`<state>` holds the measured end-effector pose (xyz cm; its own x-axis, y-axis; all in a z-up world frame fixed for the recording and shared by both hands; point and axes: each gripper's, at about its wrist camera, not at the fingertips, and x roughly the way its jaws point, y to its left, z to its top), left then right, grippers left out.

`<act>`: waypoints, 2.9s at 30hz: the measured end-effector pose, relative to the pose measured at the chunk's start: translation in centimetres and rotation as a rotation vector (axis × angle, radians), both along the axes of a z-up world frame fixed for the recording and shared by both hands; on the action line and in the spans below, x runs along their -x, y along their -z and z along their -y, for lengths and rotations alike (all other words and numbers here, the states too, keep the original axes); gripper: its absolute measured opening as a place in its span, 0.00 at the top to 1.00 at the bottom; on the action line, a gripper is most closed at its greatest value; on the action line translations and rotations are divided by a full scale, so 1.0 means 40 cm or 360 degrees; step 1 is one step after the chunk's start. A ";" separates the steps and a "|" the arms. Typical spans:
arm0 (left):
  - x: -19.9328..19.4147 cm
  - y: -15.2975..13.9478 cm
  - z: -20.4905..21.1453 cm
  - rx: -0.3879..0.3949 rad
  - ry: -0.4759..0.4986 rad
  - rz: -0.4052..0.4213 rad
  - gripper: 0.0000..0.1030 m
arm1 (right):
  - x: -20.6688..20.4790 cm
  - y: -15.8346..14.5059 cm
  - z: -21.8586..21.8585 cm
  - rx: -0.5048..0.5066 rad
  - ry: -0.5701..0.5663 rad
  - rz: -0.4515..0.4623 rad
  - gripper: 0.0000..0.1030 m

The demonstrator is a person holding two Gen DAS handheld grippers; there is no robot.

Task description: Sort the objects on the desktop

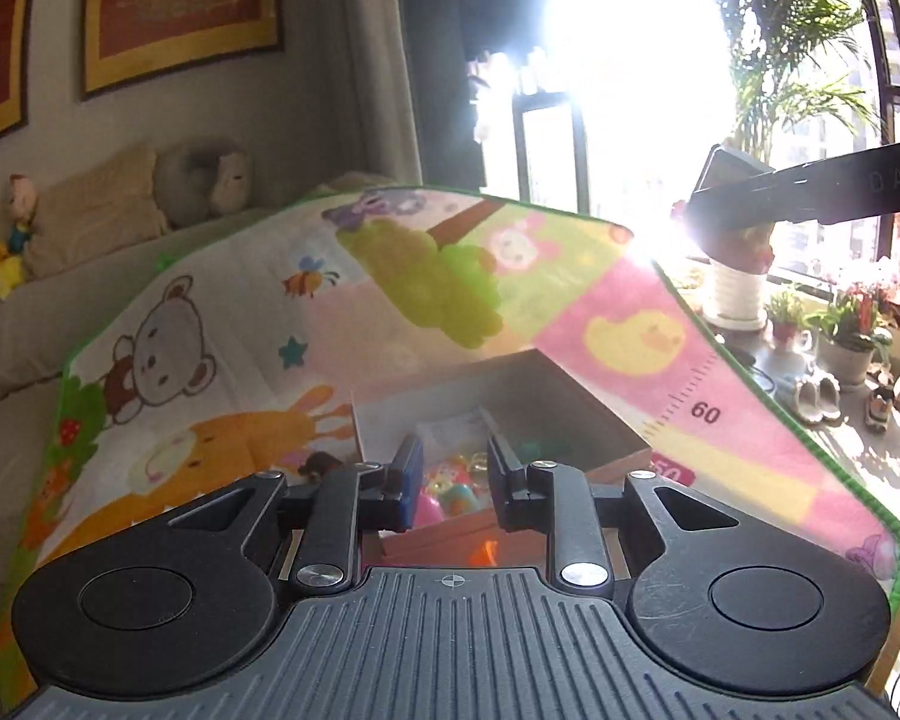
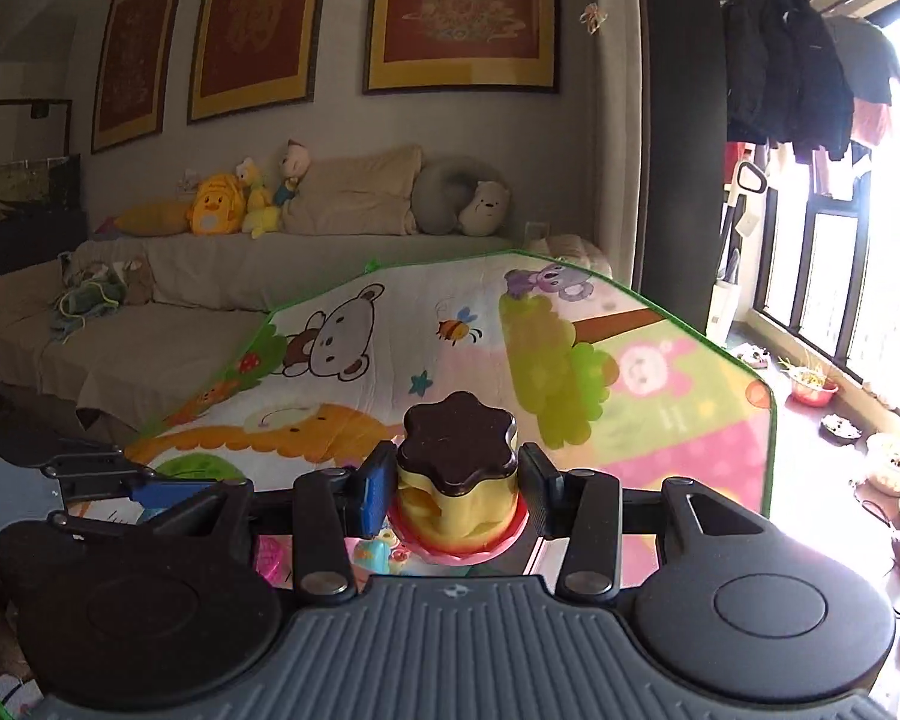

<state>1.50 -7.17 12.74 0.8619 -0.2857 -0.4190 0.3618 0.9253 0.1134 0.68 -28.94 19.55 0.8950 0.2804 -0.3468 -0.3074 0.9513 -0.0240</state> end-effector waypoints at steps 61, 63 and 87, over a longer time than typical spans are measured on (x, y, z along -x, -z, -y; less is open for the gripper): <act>0.058 0.239 -0.325 0.0038 -0.0583 -0.0381 0.03 | -0.150 0.345 -0.369 0.0250 -0.0665 -0.0550 0.39; 0.057 0.230 -0.347 0.0055 -0.0631 -0.0375 0.03 | -0.131 0.384 -0.419 0.0321 -0.0731 -0.0560 0.40; -0.041 0.294 -0.159 -0.0028 -0.0332 -0.0514 0.67 | -0.022 0.438 -0.122 0.0163 -0.0188 -0.0641 0.90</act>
